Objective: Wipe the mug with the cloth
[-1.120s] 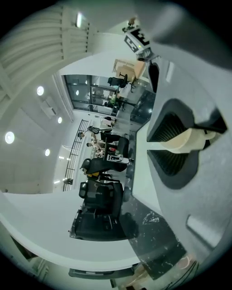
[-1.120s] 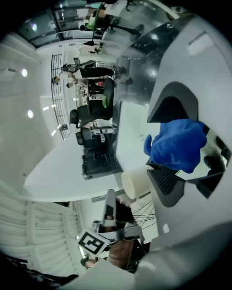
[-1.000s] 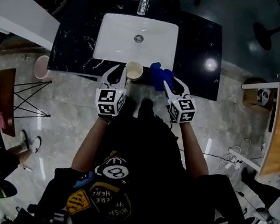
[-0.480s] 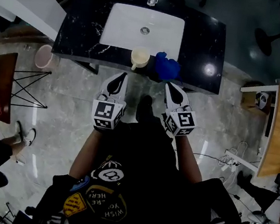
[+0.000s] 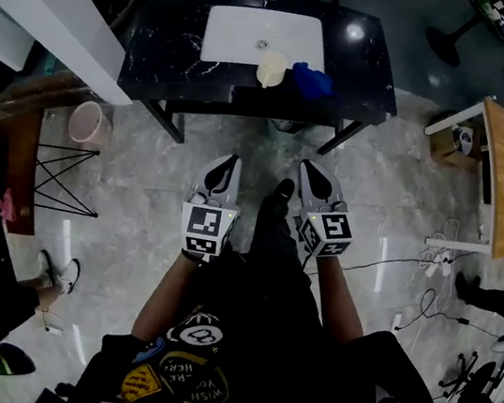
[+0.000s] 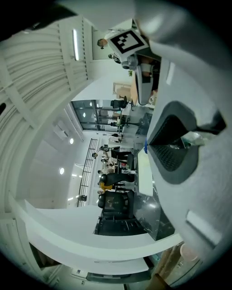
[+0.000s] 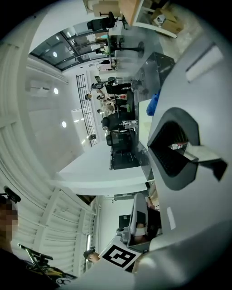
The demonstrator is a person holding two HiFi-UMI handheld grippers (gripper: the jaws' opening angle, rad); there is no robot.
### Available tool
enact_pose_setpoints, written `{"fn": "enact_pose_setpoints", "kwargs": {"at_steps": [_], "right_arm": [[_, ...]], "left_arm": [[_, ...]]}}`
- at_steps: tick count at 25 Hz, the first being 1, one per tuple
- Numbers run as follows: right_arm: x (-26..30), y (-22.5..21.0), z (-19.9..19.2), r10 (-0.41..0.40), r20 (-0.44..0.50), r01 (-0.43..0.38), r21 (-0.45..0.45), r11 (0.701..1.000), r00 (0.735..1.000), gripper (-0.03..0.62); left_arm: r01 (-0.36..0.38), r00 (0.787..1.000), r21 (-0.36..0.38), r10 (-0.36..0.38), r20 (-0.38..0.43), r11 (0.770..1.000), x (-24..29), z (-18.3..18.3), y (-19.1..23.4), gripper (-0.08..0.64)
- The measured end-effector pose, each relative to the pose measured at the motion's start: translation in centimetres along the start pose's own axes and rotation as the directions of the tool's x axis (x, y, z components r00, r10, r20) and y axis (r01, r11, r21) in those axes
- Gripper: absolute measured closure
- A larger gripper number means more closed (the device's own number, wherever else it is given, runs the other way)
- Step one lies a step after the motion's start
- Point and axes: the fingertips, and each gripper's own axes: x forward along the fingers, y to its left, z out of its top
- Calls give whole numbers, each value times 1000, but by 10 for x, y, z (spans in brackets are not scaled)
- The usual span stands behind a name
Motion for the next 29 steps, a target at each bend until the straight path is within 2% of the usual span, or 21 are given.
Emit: {"fn": "enact_pose_setpoints", "kwargs": {"at_steps": [4, 9, 13, 15, 20, 24, 29], "right_arm": [[-51, 30, 0, -27, 2, 27, 12, 1000, 1000, 591], [-97, 45, -8, -20, -22, 21, 22, 1000, 1000, 591], [-118, 56, -6, 7, -25, -6, 23, 1000, 1000, 591], [-125, 57, -5, 8, -28, -8, 23, 1000, 1000, 591], [-130, 63, -12, 32, -35, -30, 50, 998, 999, 591], [-138, 67, -6, 46, -23, -45, 52, 998, 999, 591], [-151, 68, -1, 60, -12, -59, 57, 997, 998, 591]], "left_arm": [[28, 1000, -38, -28, 8, 999, -43, -1, -24, 555], [15, 999, -9, -15, 31, 1000, -67, 4, -55, 555], [100, 995, -15, -99, 25, 995, -74, 8, -91, 555], [124, 992, 5, -125, 29, 992, -76, 11, -107, 555], [132, 990, 103, -137, 44, 986, -81, 22, -129, 555], [145, 988, 100, -150, 40, 984, -85, 23, -144, 555], [163, 986, 134, -167, 16, 977, -94, 14, -169, 555]]}}
